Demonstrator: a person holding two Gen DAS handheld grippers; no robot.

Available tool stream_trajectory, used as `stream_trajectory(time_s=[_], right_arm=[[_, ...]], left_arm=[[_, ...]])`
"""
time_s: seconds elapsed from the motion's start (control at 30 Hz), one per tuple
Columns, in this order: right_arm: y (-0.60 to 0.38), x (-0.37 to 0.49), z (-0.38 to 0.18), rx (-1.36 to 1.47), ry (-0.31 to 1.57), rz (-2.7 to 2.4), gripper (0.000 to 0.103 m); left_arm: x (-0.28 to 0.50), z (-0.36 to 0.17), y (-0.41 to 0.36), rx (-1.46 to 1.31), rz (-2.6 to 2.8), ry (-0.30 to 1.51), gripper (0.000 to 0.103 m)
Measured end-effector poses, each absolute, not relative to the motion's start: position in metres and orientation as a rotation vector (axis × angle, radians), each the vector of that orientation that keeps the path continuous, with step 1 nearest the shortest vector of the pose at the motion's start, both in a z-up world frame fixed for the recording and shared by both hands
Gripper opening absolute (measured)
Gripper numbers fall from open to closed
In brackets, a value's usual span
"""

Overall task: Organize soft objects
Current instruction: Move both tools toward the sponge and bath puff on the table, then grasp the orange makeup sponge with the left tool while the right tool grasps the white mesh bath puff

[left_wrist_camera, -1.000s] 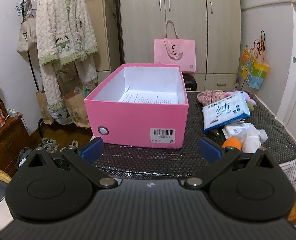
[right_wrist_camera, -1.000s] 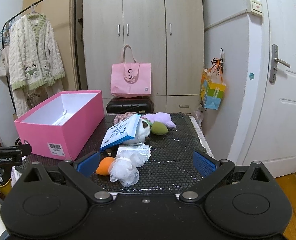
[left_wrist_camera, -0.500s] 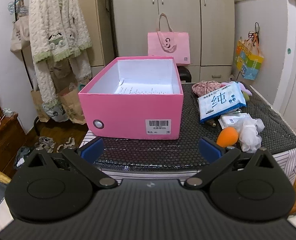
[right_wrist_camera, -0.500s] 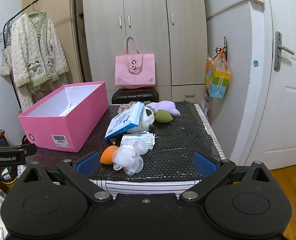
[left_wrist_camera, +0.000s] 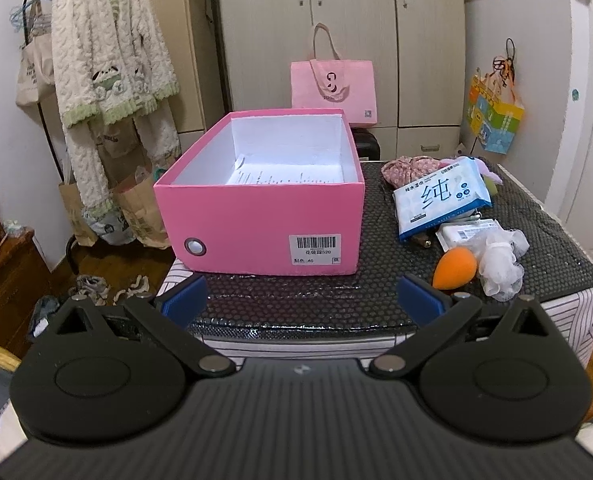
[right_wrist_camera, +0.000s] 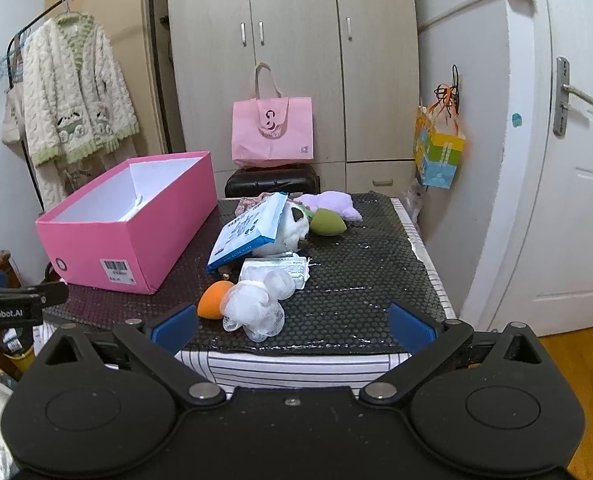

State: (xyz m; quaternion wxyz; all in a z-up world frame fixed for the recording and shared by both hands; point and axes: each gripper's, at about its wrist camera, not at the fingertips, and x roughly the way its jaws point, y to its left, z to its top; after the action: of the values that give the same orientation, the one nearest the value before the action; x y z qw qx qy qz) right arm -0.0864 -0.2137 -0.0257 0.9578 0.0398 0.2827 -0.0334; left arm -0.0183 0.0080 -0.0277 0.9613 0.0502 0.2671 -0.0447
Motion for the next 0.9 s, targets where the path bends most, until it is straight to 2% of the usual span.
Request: stream_trajectory(time_s=[0.47, 0.73, 0.9], right_arm=[[-0.221, -0.092, -0.024, 0.095, 0.547, -0.034, 0.103], [-0.211, -0.086, -0.037, 0.001, 0.557, 0.039, 0.103], [-0.217, -0.081, -0.033, 0.008, 0.491, 0.051, 0.103]], left_arm=[[-0.023, -0.026, 0.001, 0.133, -0.102, 0.518, 0.103], [-0.016, -0.027, -0.002, 0.15, -0.106, 0.534, 0.103], [-0.007, -0.025, -0.006, 0.161, -0.134, 0.525, 0.103]])
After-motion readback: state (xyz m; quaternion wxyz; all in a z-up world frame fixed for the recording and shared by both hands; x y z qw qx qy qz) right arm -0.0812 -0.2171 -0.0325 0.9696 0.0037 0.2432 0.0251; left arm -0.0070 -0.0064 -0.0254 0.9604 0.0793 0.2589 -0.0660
